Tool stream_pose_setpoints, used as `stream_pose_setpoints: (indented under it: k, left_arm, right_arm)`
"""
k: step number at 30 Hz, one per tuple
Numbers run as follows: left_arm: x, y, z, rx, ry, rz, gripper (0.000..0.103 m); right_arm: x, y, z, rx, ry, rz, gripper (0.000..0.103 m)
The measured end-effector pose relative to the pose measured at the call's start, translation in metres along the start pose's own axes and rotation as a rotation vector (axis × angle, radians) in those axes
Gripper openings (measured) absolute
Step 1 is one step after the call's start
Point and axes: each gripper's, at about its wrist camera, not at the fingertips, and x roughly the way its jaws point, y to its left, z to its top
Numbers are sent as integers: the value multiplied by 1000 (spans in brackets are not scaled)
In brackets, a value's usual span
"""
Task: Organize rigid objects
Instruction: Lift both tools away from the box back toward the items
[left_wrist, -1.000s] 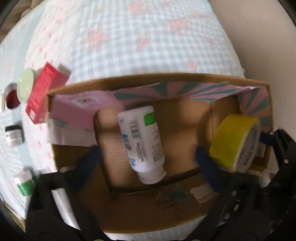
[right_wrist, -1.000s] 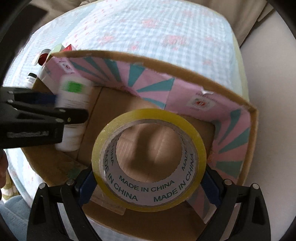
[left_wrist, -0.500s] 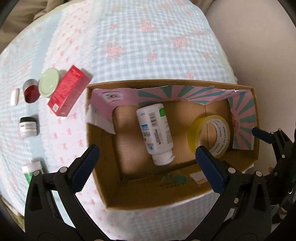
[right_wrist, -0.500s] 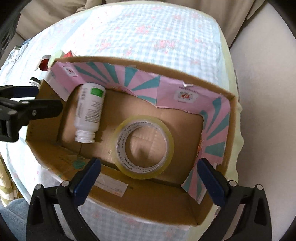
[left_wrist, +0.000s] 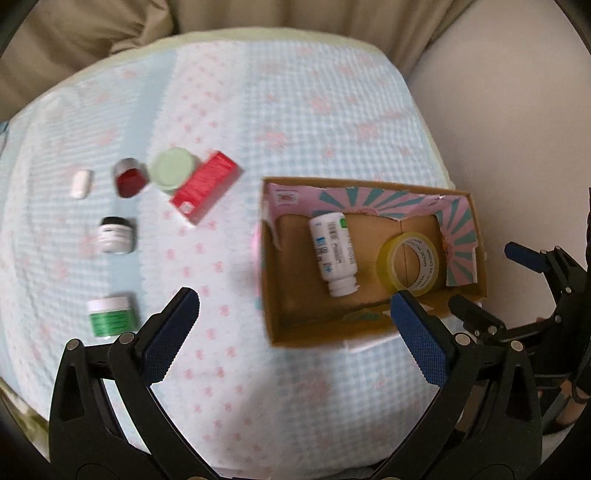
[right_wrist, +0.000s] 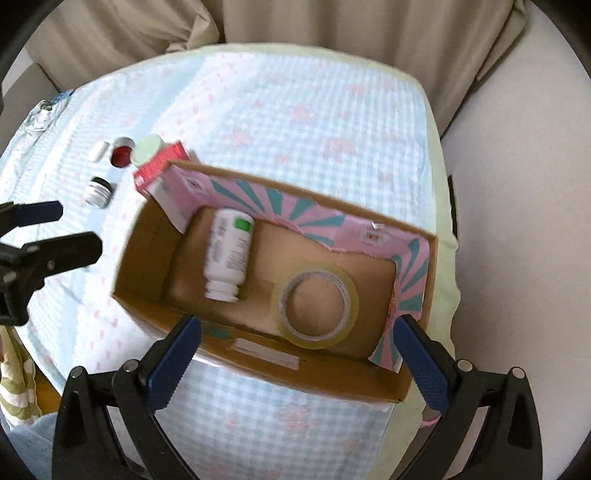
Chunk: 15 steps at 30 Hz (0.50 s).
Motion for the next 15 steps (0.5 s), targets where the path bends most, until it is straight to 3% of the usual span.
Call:
stream_pose_setpoints:
  k: [9,15]
  left_arm:
    - [-85,80,-26,-52,-113,80,103]
    - [-113,146,-39,-79,-106,115,103]
  right_arm:
    - [-68,55,22,56,-122,23,103]
    - [-99,105,44,147,-161,34,103]
